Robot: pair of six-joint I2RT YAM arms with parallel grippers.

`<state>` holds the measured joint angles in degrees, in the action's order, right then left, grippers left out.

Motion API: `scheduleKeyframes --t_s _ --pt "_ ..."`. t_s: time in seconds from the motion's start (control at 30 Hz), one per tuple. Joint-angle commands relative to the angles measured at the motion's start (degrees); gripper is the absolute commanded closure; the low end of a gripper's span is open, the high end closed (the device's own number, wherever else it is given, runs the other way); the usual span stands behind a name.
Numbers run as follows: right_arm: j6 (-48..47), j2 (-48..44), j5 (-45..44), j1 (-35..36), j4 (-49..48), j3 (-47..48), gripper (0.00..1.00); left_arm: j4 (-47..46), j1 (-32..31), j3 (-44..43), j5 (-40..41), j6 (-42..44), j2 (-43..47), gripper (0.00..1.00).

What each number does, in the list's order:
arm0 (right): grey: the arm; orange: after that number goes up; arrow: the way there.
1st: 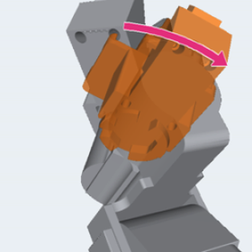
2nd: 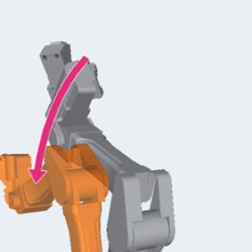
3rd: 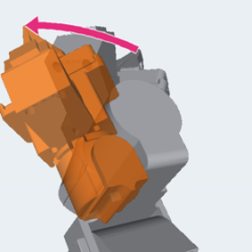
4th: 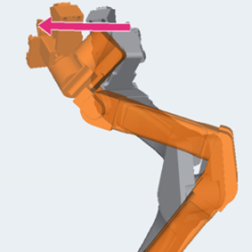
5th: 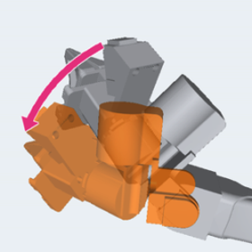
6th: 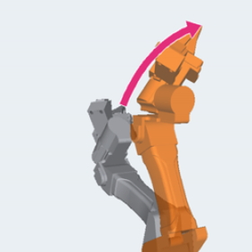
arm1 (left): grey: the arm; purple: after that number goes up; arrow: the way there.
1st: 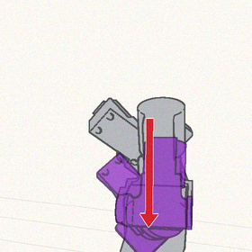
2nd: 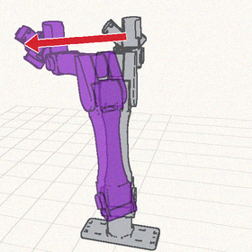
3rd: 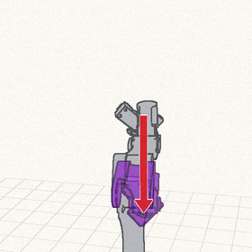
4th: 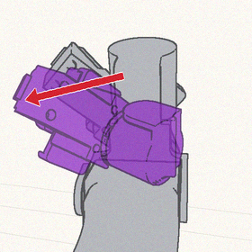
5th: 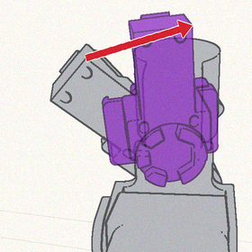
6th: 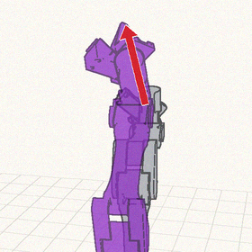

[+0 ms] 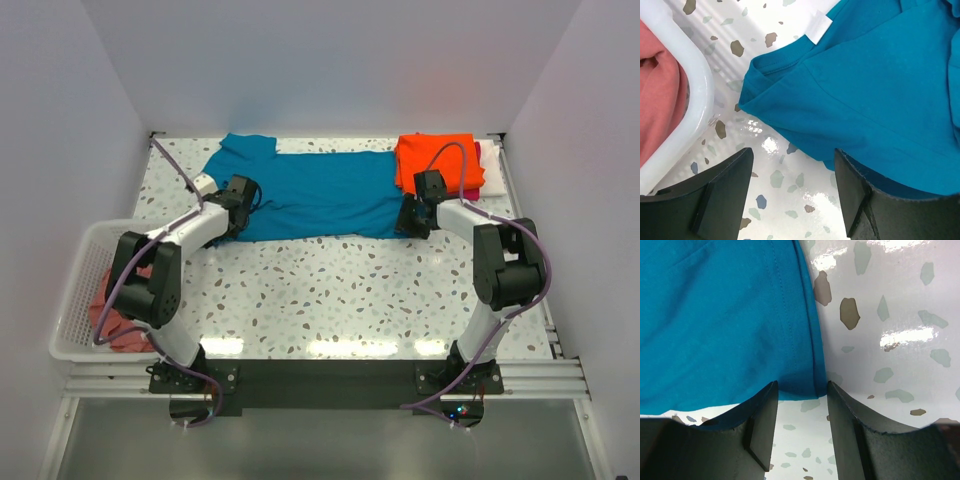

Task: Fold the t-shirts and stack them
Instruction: Fold the tshirt

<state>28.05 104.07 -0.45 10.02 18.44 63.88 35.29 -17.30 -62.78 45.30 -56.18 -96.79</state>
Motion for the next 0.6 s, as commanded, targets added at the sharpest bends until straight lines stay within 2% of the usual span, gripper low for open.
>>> scheduleKeyframes --t_s 0.0,0.37,0.57 --pt "-0.1 -2.65 0.27 0.17 -1.21 1.07 0.53 3.73 -0.19 -3.66 5.06 -3.48 -2.69 0.29" --pt "-0.37 -2.56 0.36 0.17 -1.03 0.28 0.54 10.24 -0.01 -11.31 7.17 -7.97 -15.26 0.28" --pt "-0.19 -0.98 0.27 0.17 -0.95 1.25 0.54 9.54 1.13 -11.31 6.56 -8.24 -17.02 0.28"
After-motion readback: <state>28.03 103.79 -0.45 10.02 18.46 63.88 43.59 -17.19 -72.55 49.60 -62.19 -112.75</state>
